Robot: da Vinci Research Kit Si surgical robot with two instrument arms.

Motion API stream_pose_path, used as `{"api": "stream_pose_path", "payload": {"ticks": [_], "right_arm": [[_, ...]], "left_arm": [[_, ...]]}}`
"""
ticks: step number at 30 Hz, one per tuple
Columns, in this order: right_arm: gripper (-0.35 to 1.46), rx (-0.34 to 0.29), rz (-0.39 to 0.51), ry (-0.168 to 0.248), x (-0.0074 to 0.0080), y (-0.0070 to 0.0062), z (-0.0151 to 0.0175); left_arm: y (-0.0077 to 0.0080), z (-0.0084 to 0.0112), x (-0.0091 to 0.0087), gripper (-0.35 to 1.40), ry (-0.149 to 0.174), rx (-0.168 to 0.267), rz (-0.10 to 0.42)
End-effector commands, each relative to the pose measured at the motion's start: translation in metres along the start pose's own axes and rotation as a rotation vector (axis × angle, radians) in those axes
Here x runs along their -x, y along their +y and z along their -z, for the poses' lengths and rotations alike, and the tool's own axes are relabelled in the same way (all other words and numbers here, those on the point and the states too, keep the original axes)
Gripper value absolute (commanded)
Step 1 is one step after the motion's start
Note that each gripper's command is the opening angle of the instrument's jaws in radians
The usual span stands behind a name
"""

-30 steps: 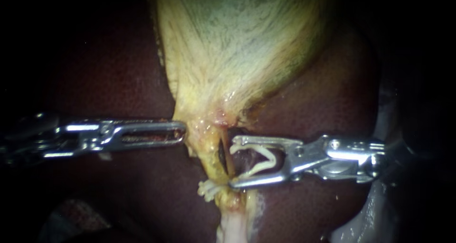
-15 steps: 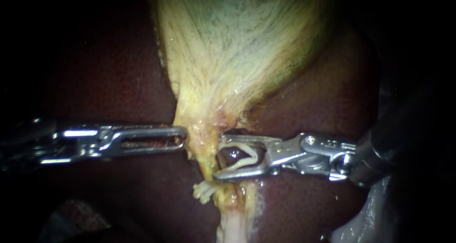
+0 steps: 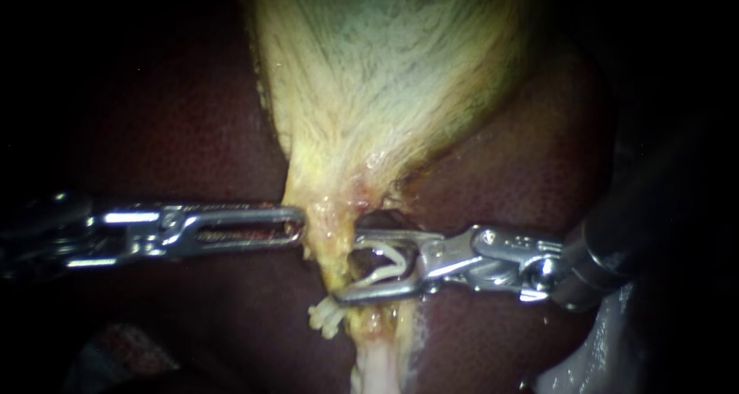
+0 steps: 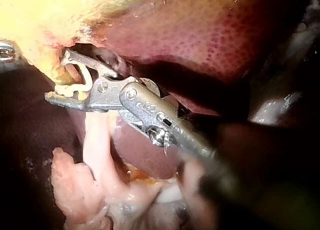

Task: Clipping third clip left tube

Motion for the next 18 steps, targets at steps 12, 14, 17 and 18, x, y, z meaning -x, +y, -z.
{"api": "stream_pose_path", "payload": {"ticks": [12, 14, 17, 18], "right_arm": [[0.53, -0.023, -0.014, -0.001, -0.0026, -0.0029, 0.0037], [0.53, -0.023, -0.014, -0.001, -0.0028, -0.0032, 0.0033], [0.53, -0.022, -0.012, -0.001, -0.0027, -0.0032, 0.0027], [0.53, -0.024, -0.012, -0.001, -0.0027, -0.0032, 0.0025]], "left_arm": [[0.0008, -0.0001, 0.0001, -0.35, 0.002, -0.003, 0.0], [0.0008, -0.0001, 0.0001, -0.35, 0.002, -0.003, 0.0], [0.0008, -0.0001, 0.0001, -0.35, 0.002, -0.003, 0.0], [0.0008, -0.0001, 0.0001, -0.35, 0.002, -0.003, 0.0]]}}
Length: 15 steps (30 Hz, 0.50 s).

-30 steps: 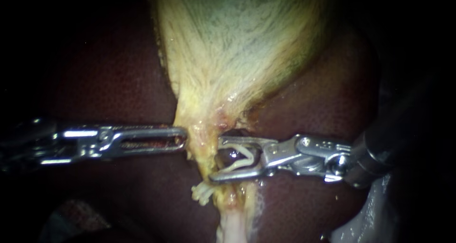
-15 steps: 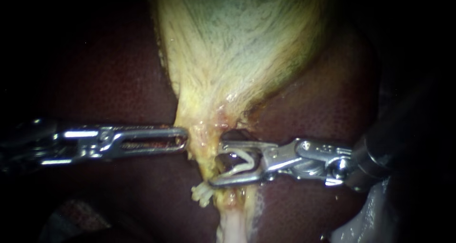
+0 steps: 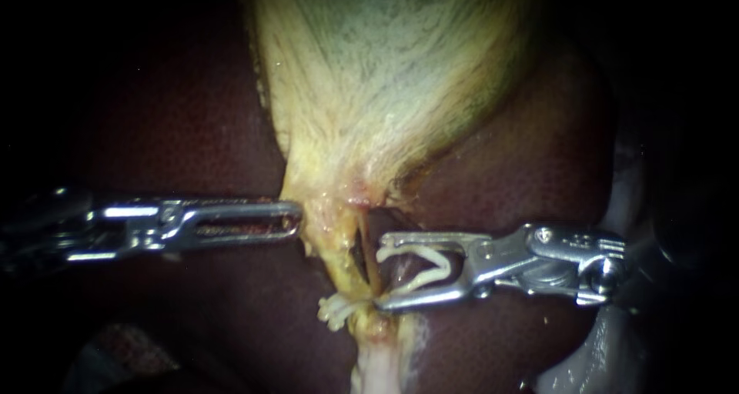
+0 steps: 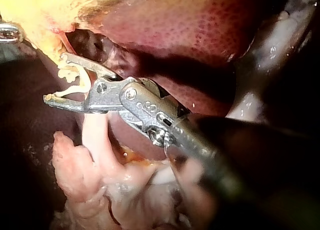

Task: Clipping third clip left tube

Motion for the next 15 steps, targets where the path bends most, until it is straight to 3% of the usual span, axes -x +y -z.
{"api": "stream_pose_path", "payload": {"ticks": [1, 7, 15], "right_arm": [[0.53, 0.001, 0.0, -0.001, 0.0002, 0.0001, -0.0003], [0.53, -0.005, 0.003, -0.003, 0.0005, 0.0006, -0.0015], [0.53, -0.007, 0.014, -0.008, 0.0022, 0.0021, -0.0033]], "left_arm": [[0.0, 0.0, 0.0, -0.35, 0.0, 0.0, 0.0], [0.0, 0.0, 0.0, -0.35, 0.0, 0.0, 0.0], [-0.0002, 0.0001, 0.0, -0.35, -0.001, 0.0, 0.0]]}}
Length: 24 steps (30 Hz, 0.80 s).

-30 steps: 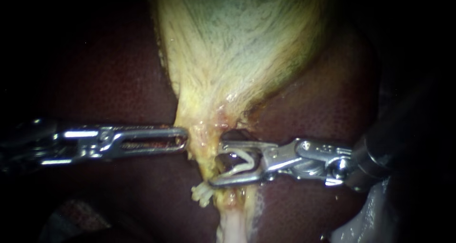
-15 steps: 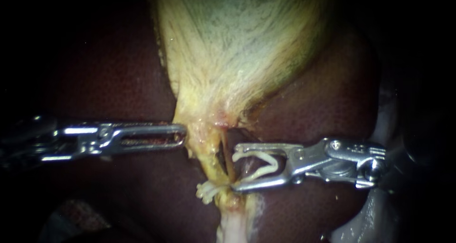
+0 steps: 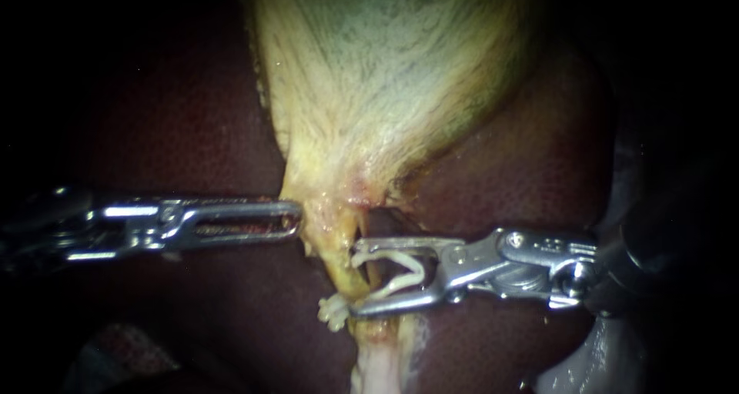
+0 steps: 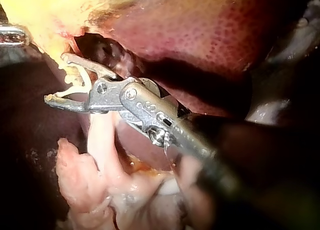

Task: Clipping third clip left tube

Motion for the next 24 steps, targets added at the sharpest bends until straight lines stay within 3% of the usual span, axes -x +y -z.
{"api": "stream_pose_path", "payload": {"ticks": [1, 12, 19, 24], "right_arm": [[0.54, 0.001, 0.002, -0.001, 0.0002, 0.0003, 0.0], [0.53, 0.011, 0.004, -0.017, 0.001, 0.0027, -0.0003], [0.54, 0.022, 0.008, -0.022, 0.0012, 0.003, -0.0027], [0.54, 0.016, 0.018, -0.027, 0.002, 0.0025, -0.0048]], "left_arm": [[-0.0001, 0.0001, 0.0, -0.35, 0.0, 0.001, 0.0], [-0.0009, 0.0004, -0.0001, -0.35, -0.001, 0.003, 0.007], [-0.0011, 0.0003, -0.0001, -0.35, -0.001, 0.004, 0.007], [-0.0011, 0.0003, -0.0001, -0.35, -0.002, 0.004, 0.007]]}}
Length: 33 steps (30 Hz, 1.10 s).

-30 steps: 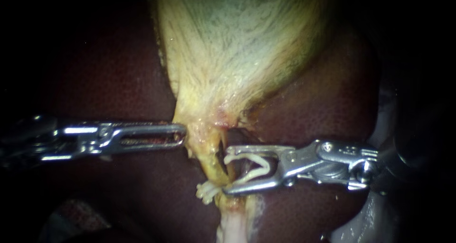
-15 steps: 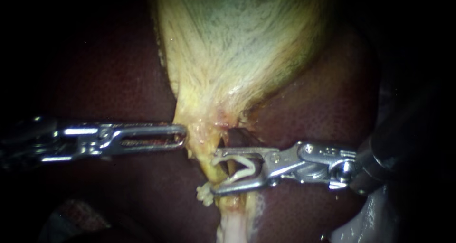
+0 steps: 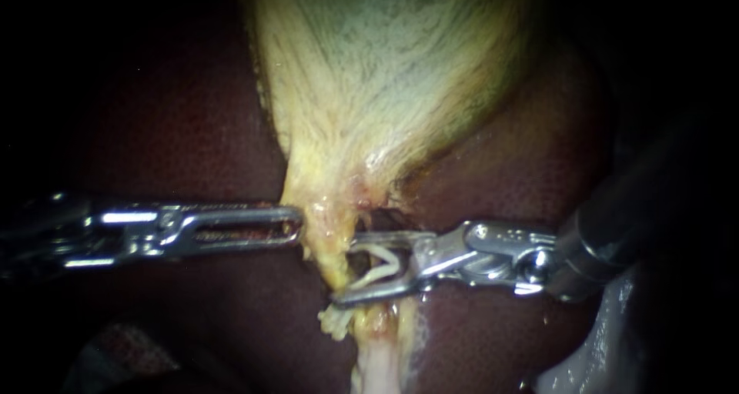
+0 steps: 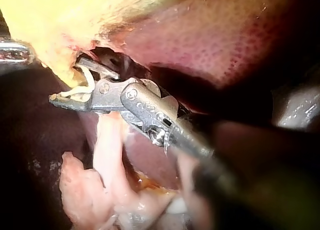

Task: Clipping third clip left tube

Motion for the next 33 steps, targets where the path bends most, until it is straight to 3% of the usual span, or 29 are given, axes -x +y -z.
{"api": "stream_pose_path", "payload": {"ticks": [1, 7, 16, 26, 33], "right_arm": [[0.54, -0.009, 0.004, -0.003, 0.0001, -0.0002, -0.0004], [0.54, -0.082, 0.002, -0.023, 0.0, -0.0008, -0.0015], [0.53, -0.084, 0.005, -0.004, -0.001, -0.001, -0.0015], [0.51, -0.071, -0.018, 0.048, -0.0041, -0.001, 0.0001], [0.5, -0.065, -0.019, 0.05, -0.0043, -0.0009, 0.0002]], "left_arm": [[0.0, -0.0001, 0.0, -0.35, 0.0, 0.0, 0.0], [-0.0001, -0.0003, 0.0, -0.35, -0.001, 0.001, 0.0], [-0.0001, -0.0004, 0.0, -0.35, -0.001, 0.002, 0.0], [-0.0001, -0.0004, 0.0, -0.35, -0.001, 0.002, 0.0], [-0.0001, -0.0004, 0.0, -0.35, -0.001, 0.002, 0.0]]}}
